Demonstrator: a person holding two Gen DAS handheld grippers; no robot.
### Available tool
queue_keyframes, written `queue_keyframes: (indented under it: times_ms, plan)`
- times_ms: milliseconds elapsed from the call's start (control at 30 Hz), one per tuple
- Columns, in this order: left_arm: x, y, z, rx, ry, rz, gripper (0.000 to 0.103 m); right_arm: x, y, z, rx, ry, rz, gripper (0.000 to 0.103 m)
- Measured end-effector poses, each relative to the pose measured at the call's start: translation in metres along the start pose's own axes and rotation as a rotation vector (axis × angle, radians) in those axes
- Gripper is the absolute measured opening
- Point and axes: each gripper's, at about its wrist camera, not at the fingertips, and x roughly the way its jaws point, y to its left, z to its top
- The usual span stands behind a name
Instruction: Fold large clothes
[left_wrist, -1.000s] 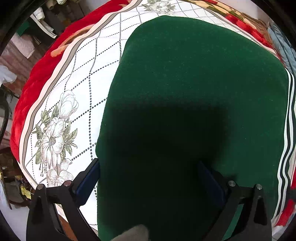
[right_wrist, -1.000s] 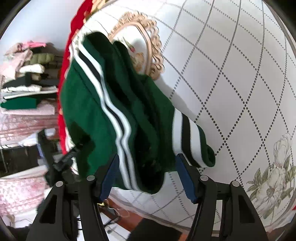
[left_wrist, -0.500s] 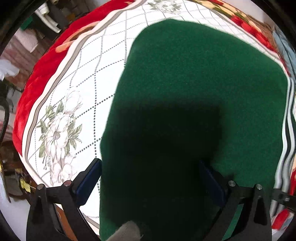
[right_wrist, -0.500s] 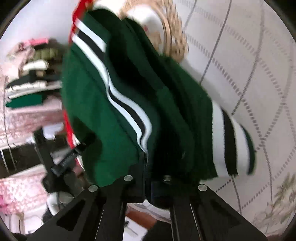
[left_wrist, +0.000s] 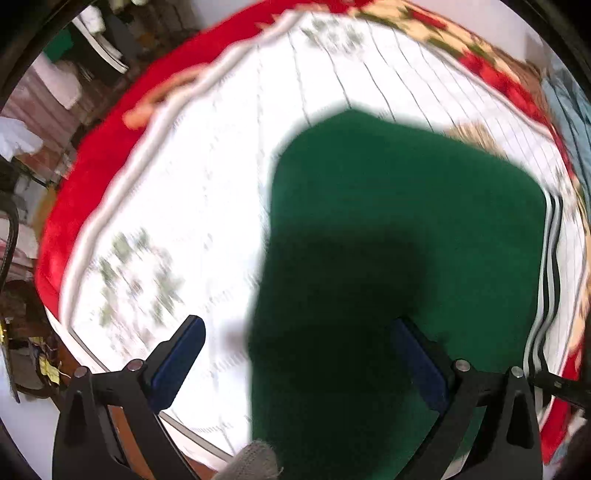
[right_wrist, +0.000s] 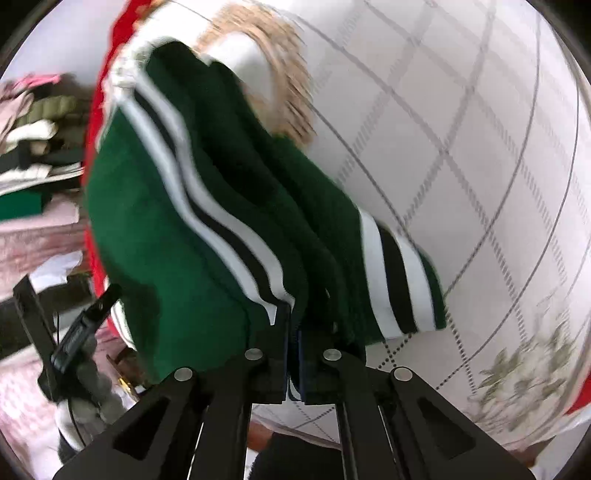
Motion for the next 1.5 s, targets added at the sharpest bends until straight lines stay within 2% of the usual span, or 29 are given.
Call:
queue_keyframes:
  times_ms: [33, 100, 200, 300, 367, 400, 467, 500, 600, 667, 733, 800, 867, 900, 933, 967, 1000, 1033, 1133, 1200, 1267, 1300, 1333, 1400, 1433, 1500]
  plan:
    - [0.0, 0.003, 0.012, -0.006, -0.022, 0.013, 0.103, -0.013, 0.01, 0.005, -0.029, -0.027, -0.03, 0.009]
    - [0.009, 0.012, 0.036, -0.012, -0.051, 0.057, 0.103, -0.029, 0.017, 0.017, -0.044, -0.08, -0.017, 0.014]
    - [0.035, 0.011, 0.063, -0.004, -0.067, 0.11, 0.103, -0.033, 0.034, 0.054, -0.071, -0.139, 0.034, 0.058]
    - [0.053, 0.001, 0.078, 0.033, -0.066, 0.154, 0.103, -0.014, 0.048, 0.097, -0.107, -0.149, 0.115, 0.059]
    - [0.058, 0.004, 0.08, 0.049, -0.07, 0.17, 0.103, 0.0, 0.053, 0.121, -0.116, -0.111, 0.171, 0.059]
    - [0.059, 0.002, 0.085, 0.057, -0.07, 0.175, 0.103, 0.009, 0.06, 0.13, -0.126, -0.079, 0.162, 0.06]
    - [0.061, 0.003, 0.085, 0.056, -0.069, 0.169, 0.103, 0.023, 0.069, 0.144, -0.151, -0.053, 0.162, 0.032]
    - [0.06, 0.006, 0.082, 0.054, -0.069, 0.161, 0.103, 0.024, 0.077, 0.144, -0.179, -0.044, 0.147, 0.013]
    - [0.055, 0.003, 0.085, 0.046, -0.067, 0.141, 0.103, 0.006, 0.091, 0.143, -0.228, -0.117, 0.064, 0.01]
    - [0.052, 0.003, 0.086, 0.047, -0.072, 0.14, 0.103, 0.004, 0.092, 0.146, -0.212, -0.147, -0.023, 0.009]
    - [0.043, 0.006, 0.085, 0.042, -0.08, 0.148, 0.103, 0.01, 0.069, 0.154, -0.156, -0.115, -0.058, 0.01]
    - [0.034, 0.01, 0.082, 0.035, -0.084, 0.153, 0.103, 0.022, 0.062, 0.157, -0.132, -0.074, -0.056, 0.011]
    - [0.02, 0.019, 0.074, 0.024, -0.103, 0.155, 0.103, 0.014, 0.059, 0.159, -0.114, -0.041, -0.003, 0.018]
    - [0.013, 0.024, 0.068, 0.019, -0.111, 0.163, 0.103, 0.006, 0.056, 0.157, -0.113, -0.023, 0.025, 0.028]
    - [0.006, 0.029, 0.058, 0.013, -0.116, 0.172, 0.103, -0.004, 0.052, 0.151, -0.119, -0.011, 0.037, 0.046]
    - [0.004, 0.033, 0.051, 0.008, -0.114, 0.175, 0.103, -0.014, 0.047, 0.145, -0.124, -0.013, 0.042, 0.057]
    - [0.003, 0.037, 0.043, 0.002, -0.104, 0.176, 0.103, -0.025, 0.038, 0.134, -0.128, -0.023, 0.029, 0.076]
    - [0.003, 0.04, 0.034, -0.005, -0.089, 0.176, 0.103, -0.034, 0.03, 0.122, -0.129, -0.032, 0.009, 0.078]
    - [0.009, 0.044, 0.0, -0.015, -0.017, 0.166, 0.103, -0.036, 0.009, 0.08, -0.105, 0.041, -0.029, 0.078]
    - [0.015, 0.041, -0.016, -0.005, 0.015, 0.167, 0.103, -0.02, 0.004, 0.054, -0.125, 0.12, -0.006, 0.078]
    - [0.021, 0.035, -0.031, 0.017, 0.044, 0.185, 0.103, 0.013, 0.004, 0.035, -0.151, 0.206, -0.035, 0.078]
    - [0.022, 0.032, -0.036, 0.025, 0.043, 0.195, 0.103, 0.023, 0.002, 0.03, -0.153, 0.214, -0.058, 0.073]
    - [0.021, 0.03, -0.039, 0.037, 0.033, 0.21, 0.103, 0.03, 0.001, 0.027, -0.15, 0.182, -0.095, 0.051]
    - [0.021, 0.026, -0.041, 0.064, 0.018, 0.253, 0.103, 0.03, -0.002, 0.027, -0.095, 0.154, -0.122, 0.023]
    - [0.022, 0.022, -0.041, 0.088, 0.005, 0.291, 0.103, 0.018, -0.004, 0.028, -0.043, 0.122, -0.079, 0.014]
    - [0.024, 0.015, -0.044, 0.158, -0.02, 0.387, 0.103, -0.006, 0.001, 0.024, -0.005, 0.067, -0.036, 0.014]
